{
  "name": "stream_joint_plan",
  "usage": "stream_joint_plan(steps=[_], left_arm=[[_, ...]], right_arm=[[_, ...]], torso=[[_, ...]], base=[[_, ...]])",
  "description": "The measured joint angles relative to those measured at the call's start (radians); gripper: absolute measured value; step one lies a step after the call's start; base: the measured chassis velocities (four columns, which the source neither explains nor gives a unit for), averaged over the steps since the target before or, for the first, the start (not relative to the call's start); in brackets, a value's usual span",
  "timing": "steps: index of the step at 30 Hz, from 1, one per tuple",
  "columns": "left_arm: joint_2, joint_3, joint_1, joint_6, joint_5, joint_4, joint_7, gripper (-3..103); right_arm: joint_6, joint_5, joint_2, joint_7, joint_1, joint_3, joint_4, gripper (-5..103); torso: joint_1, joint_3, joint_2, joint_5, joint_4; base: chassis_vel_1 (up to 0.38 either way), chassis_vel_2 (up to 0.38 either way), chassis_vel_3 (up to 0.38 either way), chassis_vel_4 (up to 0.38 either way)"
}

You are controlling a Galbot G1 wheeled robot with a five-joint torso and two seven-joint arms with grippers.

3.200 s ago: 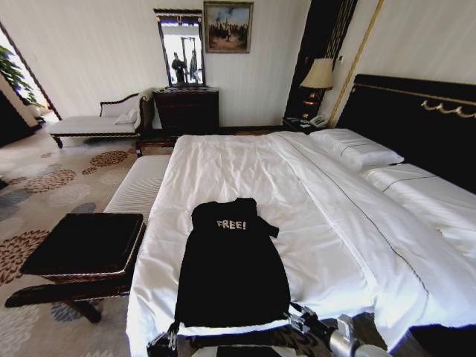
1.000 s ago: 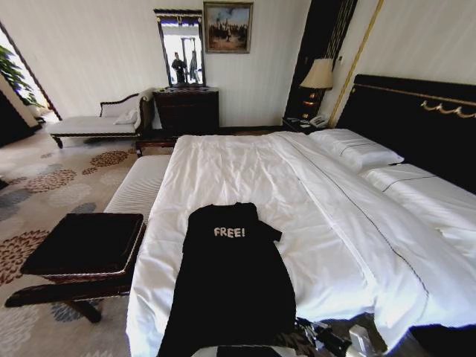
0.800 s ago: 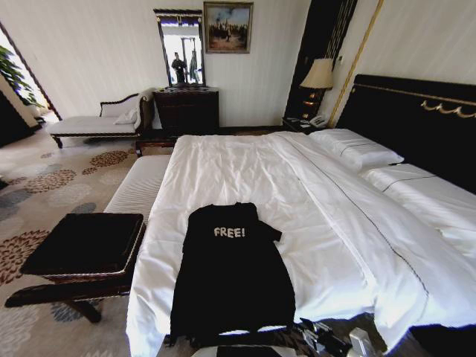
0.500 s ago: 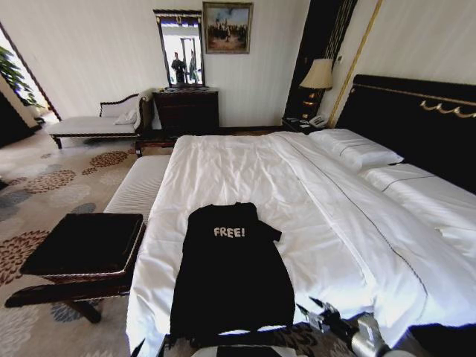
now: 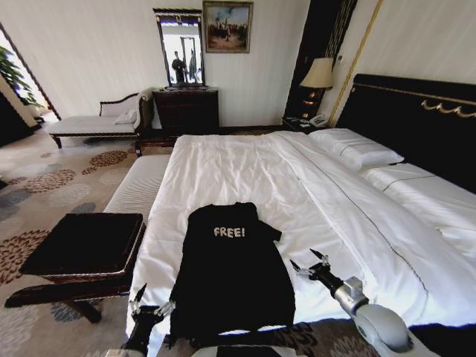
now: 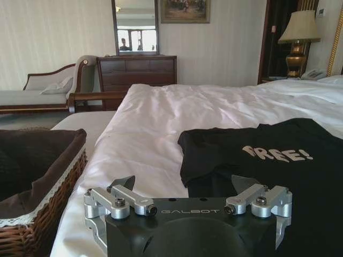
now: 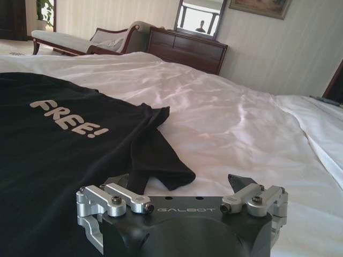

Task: Fold the clothes on the bed and place them into the basket.

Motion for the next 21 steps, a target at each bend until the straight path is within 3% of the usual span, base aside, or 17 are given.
stream_joint_plan(steps=[3,8,21], left_arm=[[0.003,-0.003,-0.038,0.045,-0.029,-0.016,0.0,100],[-0.014,0.006,-0.06,0.081,-0.033,-0.021,-0.001,100],[-0.069,0.009,-0.039,0.087,-0.006,-0.012,-0.002,100]], right_arm=[[0.026,-0.103,0.012,0.01,0.081,-0.058,-0.044,100],[0.049,-0.196,0.029,0.03,0.164,-0.147,-0.11,100],[0.088,-0.267,0.036,0.051,0.384,-0.321,-0.315,100]], torso=[[0.0,0.0,0.0,-0.0001,-0.0003],[0.0,0.0,0.0,-0.0001,-0.0001],[0.0,0.0,0.0,0.0,0.0]], base=[[0.0,0.0,0.0,0.0],[0.0,0.0,0.0,0.0],[0.0,0.0,0.0,0.0]])
